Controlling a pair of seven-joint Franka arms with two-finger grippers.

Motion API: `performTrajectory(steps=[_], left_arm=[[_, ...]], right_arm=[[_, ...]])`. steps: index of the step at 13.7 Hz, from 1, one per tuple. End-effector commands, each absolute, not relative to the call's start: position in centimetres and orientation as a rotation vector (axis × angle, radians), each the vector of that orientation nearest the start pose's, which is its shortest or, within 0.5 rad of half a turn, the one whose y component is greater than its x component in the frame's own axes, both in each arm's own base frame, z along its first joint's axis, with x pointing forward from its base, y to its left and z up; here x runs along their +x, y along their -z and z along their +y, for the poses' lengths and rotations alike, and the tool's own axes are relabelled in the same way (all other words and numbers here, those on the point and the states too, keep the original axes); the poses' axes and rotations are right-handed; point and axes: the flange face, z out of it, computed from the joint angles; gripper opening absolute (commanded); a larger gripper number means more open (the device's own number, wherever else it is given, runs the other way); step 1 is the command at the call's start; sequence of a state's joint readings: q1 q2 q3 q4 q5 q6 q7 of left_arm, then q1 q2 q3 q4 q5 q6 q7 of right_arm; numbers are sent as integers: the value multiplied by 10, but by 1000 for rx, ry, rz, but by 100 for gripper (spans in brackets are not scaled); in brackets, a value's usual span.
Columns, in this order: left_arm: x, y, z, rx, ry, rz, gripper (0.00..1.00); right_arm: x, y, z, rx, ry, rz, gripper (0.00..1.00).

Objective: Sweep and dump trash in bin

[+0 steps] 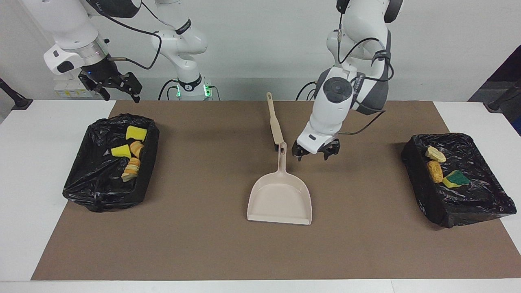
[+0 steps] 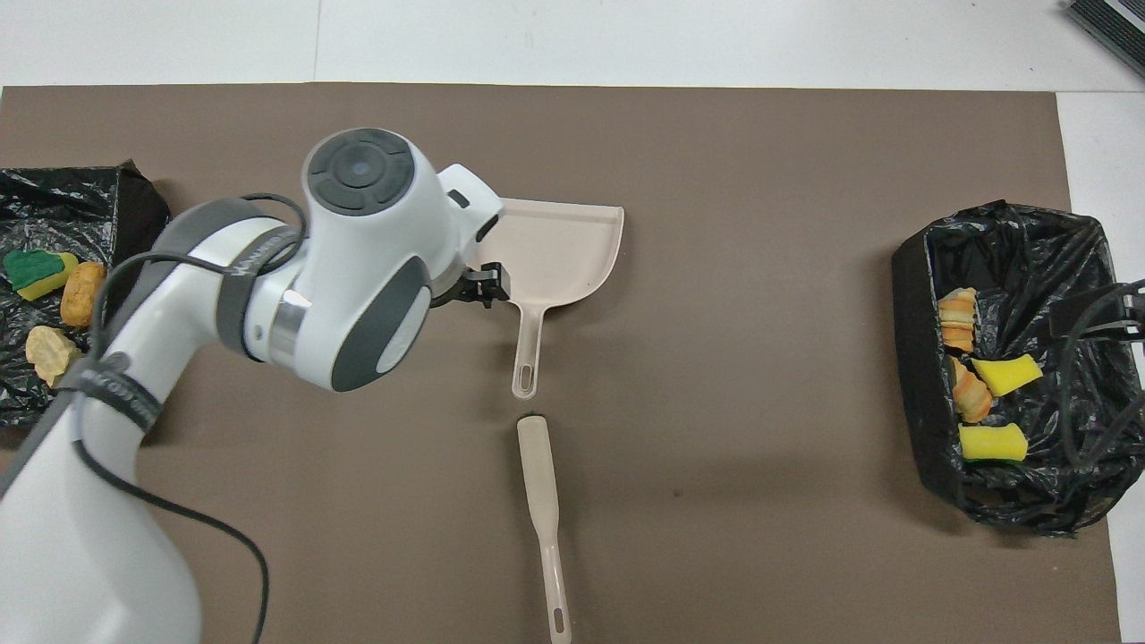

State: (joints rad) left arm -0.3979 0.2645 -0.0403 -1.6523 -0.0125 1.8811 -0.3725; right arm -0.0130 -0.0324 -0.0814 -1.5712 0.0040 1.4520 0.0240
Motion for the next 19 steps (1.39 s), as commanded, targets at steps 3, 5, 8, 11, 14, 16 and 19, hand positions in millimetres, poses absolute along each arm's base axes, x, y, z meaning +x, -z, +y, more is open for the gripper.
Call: performTrajectory(steps=[3,5,8,11,14,16,19], left_arm=[[532,-497,-189,-3133,-42,286,100],[529,-522,-159,-3125,-48,356,100],[542,-560,-132,-3127,-14,399,100],[545,-601,-110,-3126,16,418,100],[544,-632,-92,-3131,35,396,100],[541,-635,-91,-3131,33,399,100],[540,-635,-84,-3118,29,477,100]], right_arm=[[545,-631,-38,-3191,-110,126,100],[550,-632,-20,-3186,-63,111,100],[546,-624,-12,-3173,-44,183,100],[548,-623,6,-3160,-38,221,100],[548,-623,7,-3151,-37,216,100],[548,-623,4,-3151,-37,218,100],[547,-623,-4,-3150,-49,233,100]])
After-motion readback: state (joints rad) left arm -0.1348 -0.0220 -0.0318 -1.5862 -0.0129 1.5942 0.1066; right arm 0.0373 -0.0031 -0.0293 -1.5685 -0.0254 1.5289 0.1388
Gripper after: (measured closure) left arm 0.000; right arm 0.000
